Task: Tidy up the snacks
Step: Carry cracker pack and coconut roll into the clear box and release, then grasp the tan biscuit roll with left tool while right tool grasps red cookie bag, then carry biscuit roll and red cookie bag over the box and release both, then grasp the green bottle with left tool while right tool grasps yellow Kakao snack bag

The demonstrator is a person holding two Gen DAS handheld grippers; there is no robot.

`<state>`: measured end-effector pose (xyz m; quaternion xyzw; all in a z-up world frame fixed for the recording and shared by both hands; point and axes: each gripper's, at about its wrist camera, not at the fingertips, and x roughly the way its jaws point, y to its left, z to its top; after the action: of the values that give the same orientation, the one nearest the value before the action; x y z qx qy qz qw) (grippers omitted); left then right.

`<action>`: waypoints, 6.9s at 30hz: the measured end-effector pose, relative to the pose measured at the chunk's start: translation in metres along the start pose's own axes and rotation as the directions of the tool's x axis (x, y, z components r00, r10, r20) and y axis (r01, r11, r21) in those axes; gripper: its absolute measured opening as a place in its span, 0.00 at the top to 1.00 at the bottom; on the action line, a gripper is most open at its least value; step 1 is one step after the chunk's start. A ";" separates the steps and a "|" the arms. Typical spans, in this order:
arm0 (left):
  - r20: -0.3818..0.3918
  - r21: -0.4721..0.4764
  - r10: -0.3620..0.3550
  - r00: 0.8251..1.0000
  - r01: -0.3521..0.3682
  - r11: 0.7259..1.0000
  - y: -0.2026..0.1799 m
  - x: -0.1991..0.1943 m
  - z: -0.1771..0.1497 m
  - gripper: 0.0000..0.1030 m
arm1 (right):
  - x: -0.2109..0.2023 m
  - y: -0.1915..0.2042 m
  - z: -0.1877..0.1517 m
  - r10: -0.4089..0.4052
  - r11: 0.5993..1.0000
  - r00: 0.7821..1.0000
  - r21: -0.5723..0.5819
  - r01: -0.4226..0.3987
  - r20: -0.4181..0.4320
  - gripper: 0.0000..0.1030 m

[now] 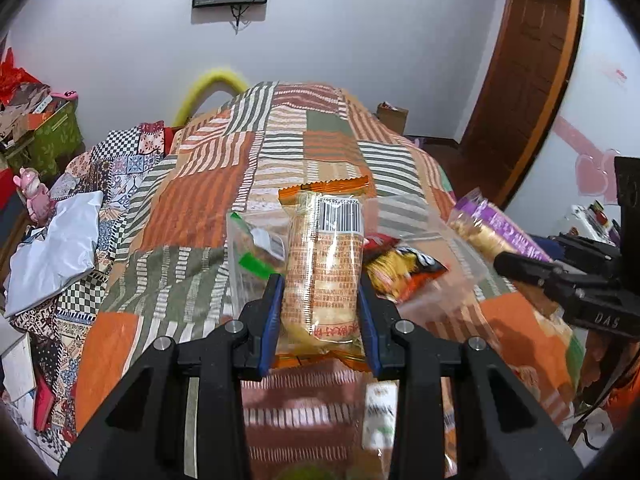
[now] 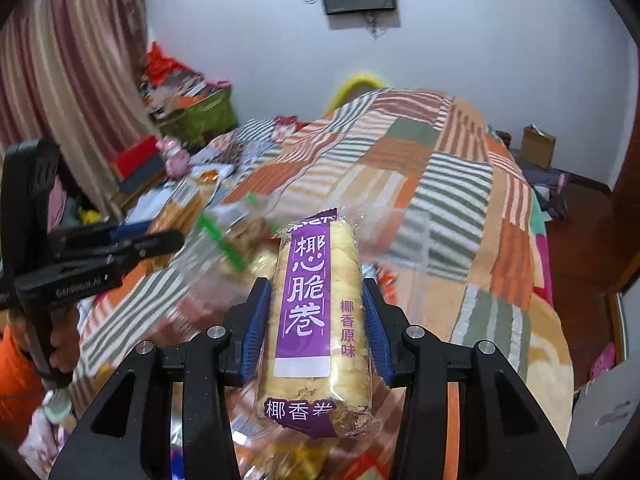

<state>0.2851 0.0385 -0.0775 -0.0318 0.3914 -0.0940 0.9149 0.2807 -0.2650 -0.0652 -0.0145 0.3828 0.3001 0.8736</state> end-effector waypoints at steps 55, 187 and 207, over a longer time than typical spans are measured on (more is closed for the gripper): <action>-0.080 0.075 -0.010 0.997 0.016 0.997 -0.035 -0.052 -0.089 0.20 | -0.051 0.011 -0.088 -0.127 0.991 0.990 -0.056 0.123 -0.067 0.27; 0.020 0.063 0.081 0.996 -0.082 0.995 -0.014 -0.065 -0.049 0.17 | -0.042 0.032 -0.024 -0.080 0.991 0.992 -0.101 0.090 0.096 0.19; -0.171 -0.059 0.044 0.984 -0.055 0.997 0.018 -0.060 -0.153 0.15 | -0.025 0.032 -0.141 -0.039 0.999 0.988 0.028 0.044 -0.149 0.19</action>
<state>0.1366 0.0698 -0.1430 -0.0433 0.4711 -0.0610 0.8789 0.1567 -0.2876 -0.1412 -0.0310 0.4508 0.2740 0.8490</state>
